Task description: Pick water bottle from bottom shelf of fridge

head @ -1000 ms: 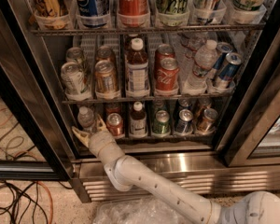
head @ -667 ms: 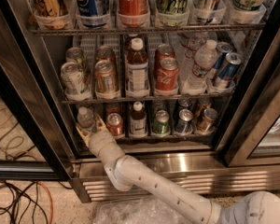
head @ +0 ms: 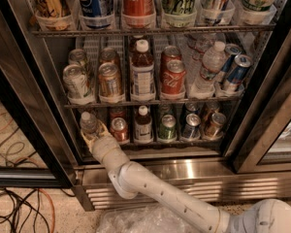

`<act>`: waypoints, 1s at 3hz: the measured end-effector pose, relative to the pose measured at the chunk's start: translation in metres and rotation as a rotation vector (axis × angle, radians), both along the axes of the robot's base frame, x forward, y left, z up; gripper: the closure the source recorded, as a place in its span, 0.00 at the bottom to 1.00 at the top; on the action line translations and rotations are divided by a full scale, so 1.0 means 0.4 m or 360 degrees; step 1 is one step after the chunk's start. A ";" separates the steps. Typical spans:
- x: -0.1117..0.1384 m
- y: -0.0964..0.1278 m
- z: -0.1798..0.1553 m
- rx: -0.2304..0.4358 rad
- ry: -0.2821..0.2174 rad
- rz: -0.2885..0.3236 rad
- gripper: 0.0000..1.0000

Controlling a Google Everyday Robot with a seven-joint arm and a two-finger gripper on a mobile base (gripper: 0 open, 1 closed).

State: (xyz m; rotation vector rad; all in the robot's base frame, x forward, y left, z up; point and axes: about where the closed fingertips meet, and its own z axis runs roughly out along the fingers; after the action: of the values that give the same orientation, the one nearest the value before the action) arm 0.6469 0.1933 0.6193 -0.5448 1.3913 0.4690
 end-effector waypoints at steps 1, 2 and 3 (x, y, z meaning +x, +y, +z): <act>-0.005 0.000 0.003 0.0009 -0.0011 -0.0012 1.00; -0.011 -0.004 0.020 0.0040 -0.0042 -0.0035 1.00; -0.022 -0.012 0.052 0.0055 -0.0079 -0.0054 1.00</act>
Offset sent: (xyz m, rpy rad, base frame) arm -0.0082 -0.0055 0.0154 0.0480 -0.0520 -0.0423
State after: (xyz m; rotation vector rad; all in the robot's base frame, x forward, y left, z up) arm 0.6382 0.1884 0.6400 -0.5009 1.3404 0.4486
